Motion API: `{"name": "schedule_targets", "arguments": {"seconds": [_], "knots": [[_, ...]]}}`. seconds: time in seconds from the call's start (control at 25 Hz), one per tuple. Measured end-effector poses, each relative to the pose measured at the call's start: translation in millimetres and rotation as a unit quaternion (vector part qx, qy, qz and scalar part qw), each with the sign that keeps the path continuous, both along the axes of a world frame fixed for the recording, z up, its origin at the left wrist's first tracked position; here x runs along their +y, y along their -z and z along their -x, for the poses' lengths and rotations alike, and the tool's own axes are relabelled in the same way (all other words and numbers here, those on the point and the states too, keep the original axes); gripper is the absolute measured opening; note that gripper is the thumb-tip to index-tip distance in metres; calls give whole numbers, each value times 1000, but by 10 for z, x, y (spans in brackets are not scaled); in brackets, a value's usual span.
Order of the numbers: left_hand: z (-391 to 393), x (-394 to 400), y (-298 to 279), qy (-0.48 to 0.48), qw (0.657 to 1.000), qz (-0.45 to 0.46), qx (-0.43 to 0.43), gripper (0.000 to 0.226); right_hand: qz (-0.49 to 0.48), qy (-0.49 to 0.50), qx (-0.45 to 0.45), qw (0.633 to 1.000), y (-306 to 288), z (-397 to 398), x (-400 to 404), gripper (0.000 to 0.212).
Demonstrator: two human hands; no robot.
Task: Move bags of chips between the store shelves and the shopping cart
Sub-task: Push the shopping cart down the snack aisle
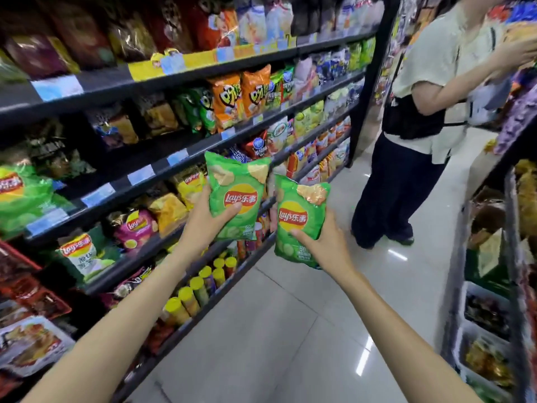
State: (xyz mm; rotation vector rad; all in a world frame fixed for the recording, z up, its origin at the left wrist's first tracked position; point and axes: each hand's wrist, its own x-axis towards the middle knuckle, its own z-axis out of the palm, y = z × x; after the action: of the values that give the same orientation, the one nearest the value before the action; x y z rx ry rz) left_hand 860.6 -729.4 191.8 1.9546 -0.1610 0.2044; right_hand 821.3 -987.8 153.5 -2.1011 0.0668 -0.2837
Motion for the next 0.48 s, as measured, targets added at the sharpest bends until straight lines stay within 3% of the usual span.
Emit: {"name": "schedule_targets", "arguments": {"seconds": [0.16,0.48], "knots": [[-675,-88,-529,-42,998,-22,-41,49,-6,-56,-28,998,-294,-1068,-262,88],[-1908,95,-1655,-85,977,-117,-154,58,-2,-117,-138,983,-1224,-2845,85,100]]}}
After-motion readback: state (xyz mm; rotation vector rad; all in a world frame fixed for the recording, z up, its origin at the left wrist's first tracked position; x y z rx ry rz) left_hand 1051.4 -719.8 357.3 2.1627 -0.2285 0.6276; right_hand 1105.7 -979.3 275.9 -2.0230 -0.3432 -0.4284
